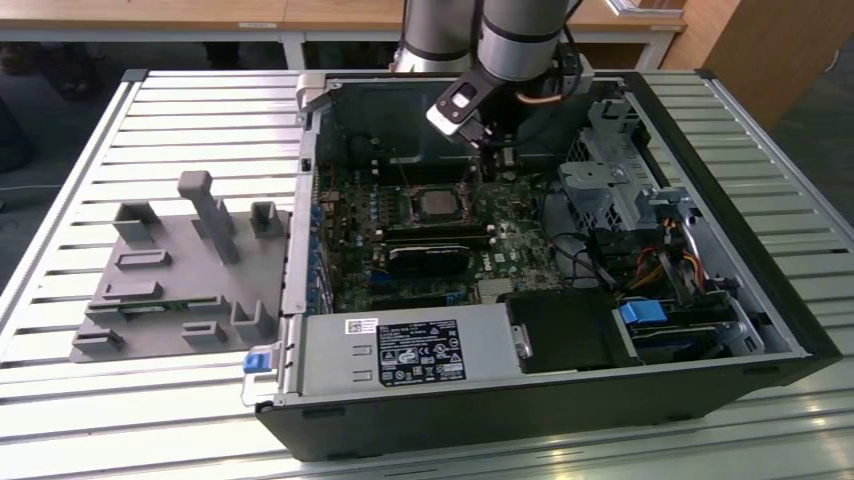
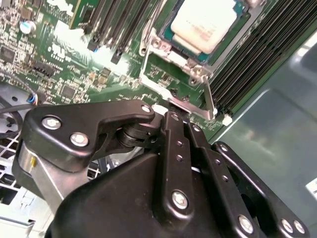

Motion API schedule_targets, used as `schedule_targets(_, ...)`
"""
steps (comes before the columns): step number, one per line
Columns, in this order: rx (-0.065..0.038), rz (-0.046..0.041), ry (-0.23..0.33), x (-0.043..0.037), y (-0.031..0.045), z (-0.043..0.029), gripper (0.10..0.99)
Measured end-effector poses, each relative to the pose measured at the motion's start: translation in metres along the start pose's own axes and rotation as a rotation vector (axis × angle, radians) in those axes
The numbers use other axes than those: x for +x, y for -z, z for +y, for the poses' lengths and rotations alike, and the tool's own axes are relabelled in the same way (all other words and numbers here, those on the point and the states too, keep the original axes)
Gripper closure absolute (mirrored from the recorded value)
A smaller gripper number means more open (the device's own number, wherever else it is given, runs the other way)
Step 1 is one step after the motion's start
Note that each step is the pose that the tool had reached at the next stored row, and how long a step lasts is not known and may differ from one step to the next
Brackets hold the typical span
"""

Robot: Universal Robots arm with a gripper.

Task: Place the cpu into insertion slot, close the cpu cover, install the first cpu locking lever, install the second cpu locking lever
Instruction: 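Close the cpu cover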

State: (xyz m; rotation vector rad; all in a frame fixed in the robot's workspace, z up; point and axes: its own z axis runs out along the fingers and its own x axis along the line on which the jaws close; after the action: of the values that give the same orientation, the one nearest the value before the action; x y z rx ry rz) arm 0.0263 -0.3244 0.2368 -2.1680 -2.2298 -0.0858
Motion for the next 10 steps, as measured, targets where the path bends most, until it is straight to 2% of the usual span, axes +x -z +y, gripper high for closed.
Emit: schedule_targets(10,0.0,0.0,0.0,0.0006,-0.0005,-0.0146,0.98)
